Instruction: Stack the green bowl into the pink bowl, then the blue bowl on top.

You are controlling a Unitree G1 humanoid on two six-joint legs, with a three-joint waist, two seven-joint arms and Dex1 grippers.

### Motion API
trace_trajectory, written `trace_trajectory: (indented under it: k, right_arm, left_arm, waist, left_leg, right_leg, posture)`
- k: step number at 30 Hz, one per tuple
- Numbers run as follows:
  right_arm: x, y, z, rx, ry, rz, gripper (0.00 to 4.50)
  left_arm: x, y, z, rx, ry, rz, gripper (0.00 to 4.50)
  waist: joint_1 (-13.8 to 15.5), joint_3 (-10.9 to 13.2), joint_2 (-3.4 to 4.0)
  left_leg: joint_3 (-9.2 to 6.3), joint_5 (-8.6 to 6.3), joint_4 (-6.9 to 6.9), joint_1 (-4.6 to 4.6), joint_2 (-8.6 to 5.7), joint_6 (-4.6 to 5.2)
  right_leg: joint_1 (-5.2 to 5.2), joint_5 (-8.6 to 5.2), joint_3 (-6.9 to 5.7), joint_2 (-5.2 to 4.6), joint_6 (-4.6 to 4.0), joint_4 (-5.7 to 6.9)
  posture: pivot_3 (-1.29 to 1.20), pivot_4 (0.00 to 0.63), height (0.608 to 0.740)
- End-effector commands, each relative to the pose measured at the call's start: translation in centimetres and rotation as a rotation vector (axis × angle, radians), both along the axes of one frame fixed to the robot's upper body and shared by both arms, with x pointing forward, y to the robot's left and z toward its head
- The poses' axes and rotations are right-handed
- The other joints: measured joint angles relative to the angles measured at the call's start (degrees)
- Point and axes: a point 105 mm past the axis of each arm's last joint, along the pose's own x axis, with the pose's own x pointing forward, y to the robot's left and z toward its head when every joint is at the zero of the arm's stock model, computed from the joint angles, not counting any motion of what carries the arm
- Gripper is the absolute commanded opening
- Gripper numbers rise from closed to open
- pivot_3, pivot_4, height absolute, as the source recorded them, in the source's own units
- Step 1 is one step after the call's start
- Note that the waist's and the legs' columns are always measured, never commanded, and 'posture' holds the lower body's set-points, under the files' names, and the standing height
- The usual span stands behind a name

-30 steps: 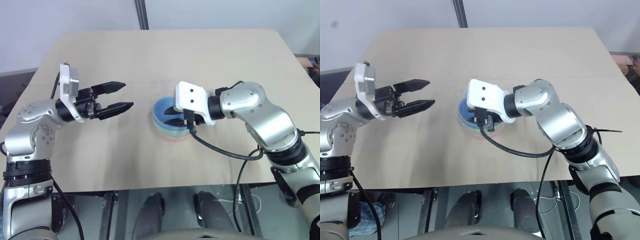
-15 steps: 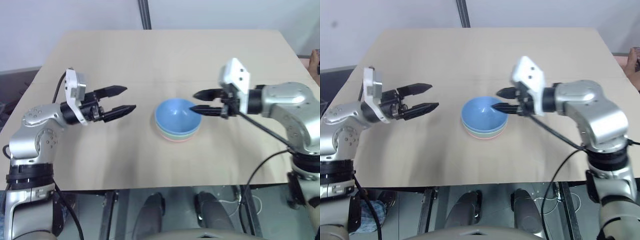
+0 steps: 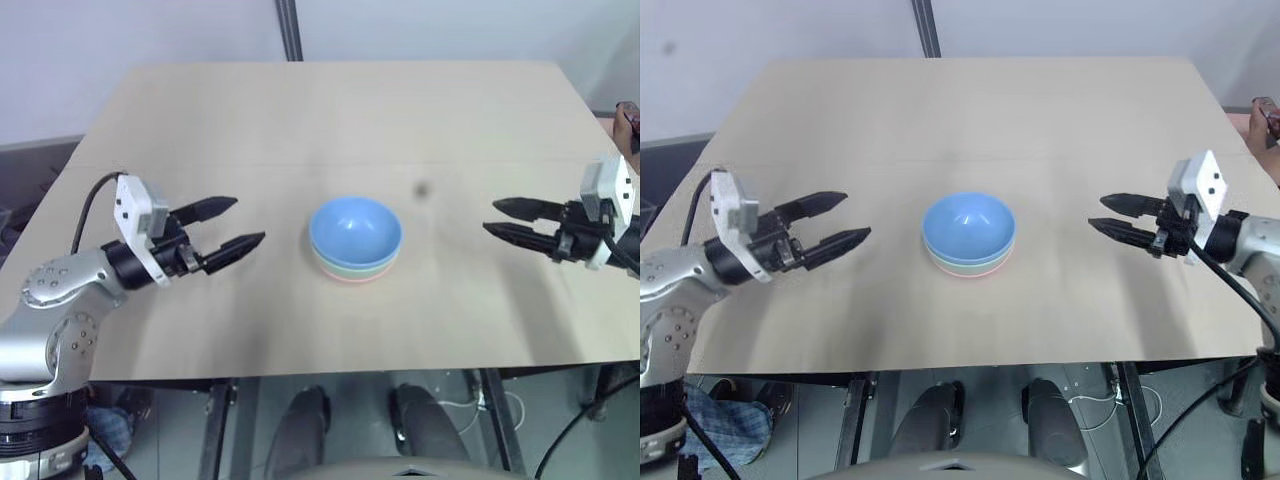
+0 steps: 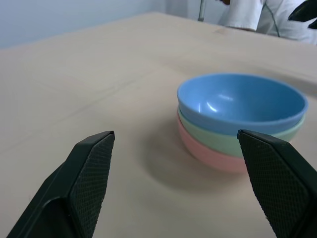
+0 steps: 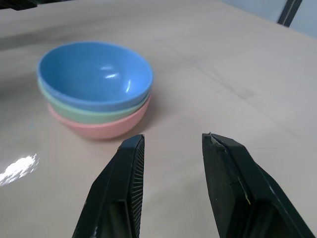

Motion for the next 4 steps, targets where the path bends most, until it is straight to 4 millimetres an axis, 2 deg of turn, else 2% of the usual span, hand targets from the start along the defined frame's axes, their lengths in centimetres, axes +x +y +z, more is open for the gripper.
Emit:
trace_trajectory:
  k: [1, 4]
  right_arm:
    - [-0.59, -0.66, 0.99, 0.014, -0.045, 0.014, 1.91]
    - [-0.71, -0.75, 0.27, 0.003, -0.039, 0.022, 1.91]
  left_arm:
    - [-0.55, -0.38, 1.01, 0.021, -0.067, -0.003, 4.21]
    - [-0.66, -0.36, 0.92, 0.032, -0.074, -0.004, 4.21]
  waist:
    - [0.07, 0.00, 0.00]
    - [0.14, 0.00, 0.00]
  left_leg:
    - [0.00, 0.00, 0.01, 0.00, 0.00, 0.00]
    - [-0.01, 0.00, 0.02, 0.01, 0.00, 0.00]
  right_leg:
    - [0.02, 0.00, 0.00, 0.00, 0.00, 0.00]
    - [0.03, 0.00, -0.01, 0.00, 0.00, -0.01]
  posture:
    - [0.00, 0.150, 0.740]
    - [0.00, 0.150, 0.740]
